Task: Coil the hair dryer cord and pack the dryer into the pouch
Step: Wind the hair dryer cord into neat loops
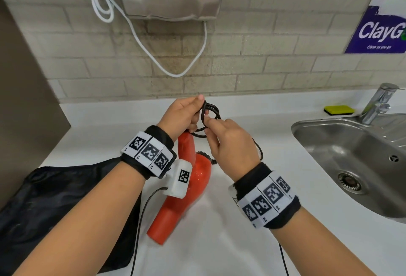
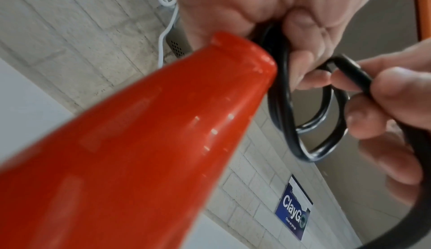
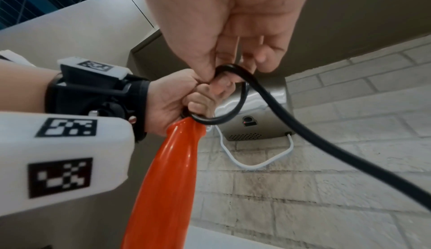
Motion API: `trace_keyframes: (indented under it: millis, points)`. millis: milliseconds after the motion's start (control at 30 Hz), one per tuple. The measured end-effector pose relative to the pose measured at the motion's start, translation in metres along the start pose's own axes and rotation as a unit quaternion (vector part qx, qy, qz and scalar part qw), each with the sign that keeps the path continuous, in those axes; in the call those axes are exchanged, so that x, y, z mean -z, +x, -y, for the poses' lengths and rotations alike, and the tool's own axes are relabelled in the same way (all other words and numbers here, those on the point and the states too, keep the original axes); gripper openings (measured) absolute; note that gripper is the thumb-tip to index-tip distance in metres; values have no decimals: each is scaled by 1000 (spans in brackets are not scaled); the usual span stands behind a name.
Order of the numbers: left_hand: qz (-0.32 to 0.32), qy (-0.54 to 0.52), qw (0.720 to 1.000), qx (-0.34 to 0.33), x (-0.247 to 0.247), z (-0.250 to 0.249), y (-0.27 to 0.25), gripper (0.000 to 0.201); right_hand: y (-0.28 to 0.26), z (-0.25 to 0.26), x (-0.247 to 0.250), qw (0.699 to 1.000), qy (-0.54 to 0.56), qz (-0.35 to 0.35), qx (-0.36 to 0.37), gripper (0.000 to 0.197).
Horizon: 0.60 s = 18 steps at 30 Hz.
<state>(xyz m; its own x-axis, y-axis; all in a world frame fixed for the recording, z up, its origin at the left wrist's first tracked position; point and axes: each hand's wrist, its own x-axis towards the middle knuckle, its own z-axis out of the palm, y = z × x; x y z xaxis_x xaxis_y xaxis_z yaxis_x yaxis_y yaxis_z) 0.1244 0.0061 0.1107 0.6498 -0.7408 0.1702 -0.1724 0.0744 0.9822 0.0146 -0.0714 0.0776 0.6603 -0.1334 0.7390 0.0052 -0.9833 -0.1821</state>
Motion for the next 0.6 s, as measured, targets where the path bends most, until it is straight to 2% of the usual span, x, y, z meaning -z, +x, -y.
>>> trace_keyframes:
  millis: [133, 300, 400, 433, 500, 600]
  points:
    - [-3, 16, 1000, -26, 0, 3, 0, 34, -3, -7, -3, 999, 45, -2, -17, 33]
    - [-39, 13, 999, -27, -4, 6, 1, 33, -14, -19, -6, 974, 193, -2, -118, 23]
    - [-73, 10, 997, -31, -2, 7, 3, 34, -29, -27, -10, 973, 182, 0, -139, 11]
    - [-84, 9, 996, -32, -1, 7, 3, 34, -34, -32, -13, 975, 171, 30, -140, 8]
    - [-102, 5, 994, -32, 5, 7, 4, 34, -42, -43, -21, 963, 146, 153, -168, 13]
    - [-124, 15, 992, -32, 13, 6, 4, 34, -48, -57, -37, 903, 82, 362, -218, 19]
